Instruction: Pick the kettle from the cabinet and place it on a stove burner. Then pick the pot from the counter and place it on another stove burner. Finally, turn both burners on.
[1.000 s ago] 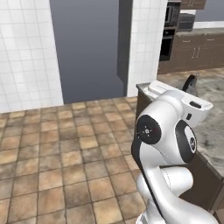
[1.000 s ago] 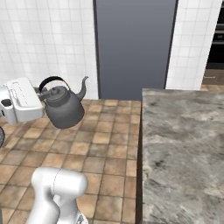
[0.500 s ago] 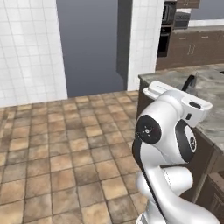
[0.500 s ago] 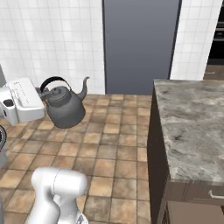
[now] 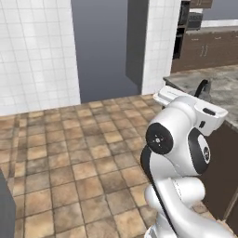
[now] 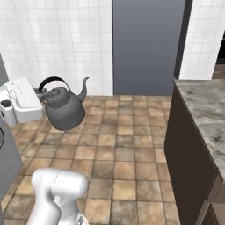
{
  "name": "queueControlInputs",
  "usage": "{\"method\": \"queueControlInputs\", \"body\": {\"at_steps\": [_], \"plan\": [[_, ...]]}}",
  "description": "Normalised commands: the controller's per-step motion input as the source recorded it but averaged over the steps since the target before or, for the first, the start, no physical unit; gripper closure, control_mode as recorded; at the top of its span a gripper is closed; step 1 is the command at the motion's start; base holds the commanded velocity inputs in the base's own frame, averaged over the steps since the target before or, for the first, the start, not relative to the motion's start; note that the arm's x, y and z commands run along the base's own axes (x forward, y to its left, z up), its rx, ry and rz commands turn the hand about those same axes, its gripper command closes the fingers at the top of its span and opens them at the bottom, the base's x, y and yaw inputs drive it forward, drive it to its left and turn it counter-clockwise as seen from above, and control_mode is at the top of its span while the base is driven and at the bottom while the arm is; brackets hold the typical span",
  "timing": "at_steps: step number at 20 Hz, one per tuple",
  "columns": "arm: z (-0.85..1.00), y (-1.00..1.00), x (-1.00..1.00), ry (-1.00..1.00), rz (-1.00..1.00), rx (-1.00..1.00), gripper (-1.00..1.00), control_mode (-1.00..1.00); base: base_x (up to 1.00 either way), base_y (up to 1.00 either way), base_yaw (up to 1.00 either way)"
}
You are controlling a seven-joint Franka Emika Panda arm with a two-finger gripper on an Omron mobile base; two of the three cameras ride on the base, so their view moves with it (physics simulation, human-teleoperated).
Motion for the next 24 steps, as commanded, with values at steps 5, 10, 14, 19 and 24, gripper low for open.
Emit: {"method": "queueControlInputs", "body": {"at_steps": [5, 10, 14, 19, 24], "plan": [[0.00, 0.00, 0.00, 0.00, 0.00, 0.00, 1.00, 1.00, 0.47, 0.61, -0.14], [0.00, 0.00, 0.00, 0.00, 0.00, 0.00, 1.00, 1.00, 0.55, 0.42, -0.13], [0.00, 0.00, 0.00, 0.00, 0.00, 0.00, 1.00, 1.00, 0.59, 0.35, -0.15], [0.00, 0.00, 0.00, 0.00, 0.00, 0.00, 1.00, 1.00, 0.67, 0.33, -0.16], [0.00, 0.00, 0.00, 0.00, 0.00, 0.00, 1.00, 1.00, 0.70, 0.32, -0.18]]}}
